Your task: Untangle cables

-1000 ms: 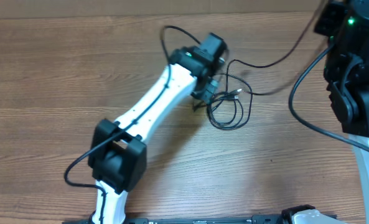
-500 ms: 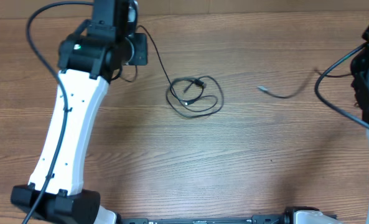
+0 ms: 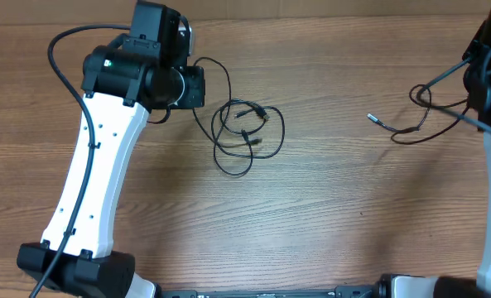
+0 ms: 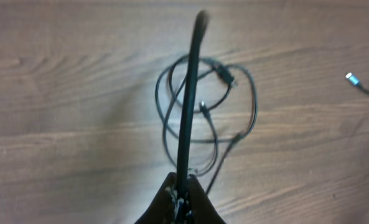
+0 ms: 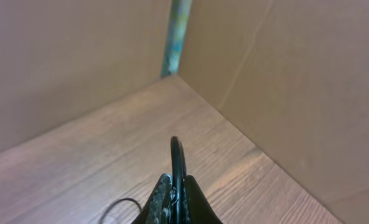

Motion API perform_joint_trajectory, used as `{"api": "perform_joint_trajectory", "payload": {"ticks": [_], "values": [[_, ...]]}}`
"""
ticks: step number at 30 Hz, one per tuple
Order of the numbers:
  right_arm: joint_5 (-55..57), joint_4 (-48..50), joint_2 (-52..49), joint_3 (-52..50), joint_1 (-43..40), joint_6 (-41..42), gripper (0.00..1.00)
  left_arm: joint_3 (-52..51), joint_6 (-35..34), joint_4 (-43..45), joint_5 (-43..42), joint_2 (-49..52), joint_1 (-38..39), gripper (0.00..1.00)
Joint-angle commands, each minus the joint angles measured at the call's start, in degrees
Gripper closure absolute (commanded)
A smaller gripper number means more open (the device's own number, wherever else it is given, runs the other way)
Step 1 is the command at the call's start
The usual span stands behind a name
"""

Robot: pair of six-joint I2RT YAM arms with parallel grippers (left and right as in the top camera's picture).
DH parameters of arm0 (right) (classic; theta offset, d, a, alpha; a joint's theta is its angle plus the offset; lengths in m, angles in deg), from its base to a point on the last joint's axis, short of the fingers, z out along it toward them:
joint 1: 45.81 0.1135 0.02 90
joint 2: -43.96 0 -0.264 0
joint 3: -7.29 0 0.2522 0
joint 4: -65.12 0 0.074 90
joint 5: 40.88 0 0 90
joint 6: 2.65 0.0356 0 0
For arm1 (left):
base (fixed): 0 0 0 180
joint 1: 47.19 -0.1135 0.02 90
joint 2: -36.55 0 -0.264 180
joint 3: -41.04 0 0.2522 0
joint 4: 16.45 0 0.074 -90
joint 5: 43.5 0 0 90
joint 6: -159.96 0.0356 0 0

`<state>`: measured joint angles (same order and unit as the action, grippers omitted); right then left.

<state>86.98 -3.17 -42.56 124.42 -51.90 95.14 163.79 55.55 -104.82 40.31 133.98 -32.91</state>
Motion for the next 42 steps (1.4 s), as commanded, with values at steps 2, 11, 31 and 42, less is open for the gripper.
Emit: {"api": "perform_joint_trajectory", "payload": {"ticks": [2, 11, 31, 42], "values": [[-1.07, -0.55, -3.56, -0.68, -5.57, 4.98, 0.96, -0.76, 1.33, -0.85, 0.83, 1.38, 0.04, 0.96], [-22.99, -5.16, -9.42, -0.68, -22.05, 12.07, 0.96, -0.79, 1.33, -0.15, 0.83, 1.46, 0.04, 0.96], [-64.5, -3.13, -14.75, -0.5, -29.38, 7.15, 0.1, -0.79, 1.36, -0.17, 0.85, 1.49, 0.04, 0.96], [-64.15, -16.02, -14.88, -0.52, -12.44, -8.41, 0.09, -0.22, 0.24, 1.29, 4.94, 1.18, -0.07, 0.96]]}}
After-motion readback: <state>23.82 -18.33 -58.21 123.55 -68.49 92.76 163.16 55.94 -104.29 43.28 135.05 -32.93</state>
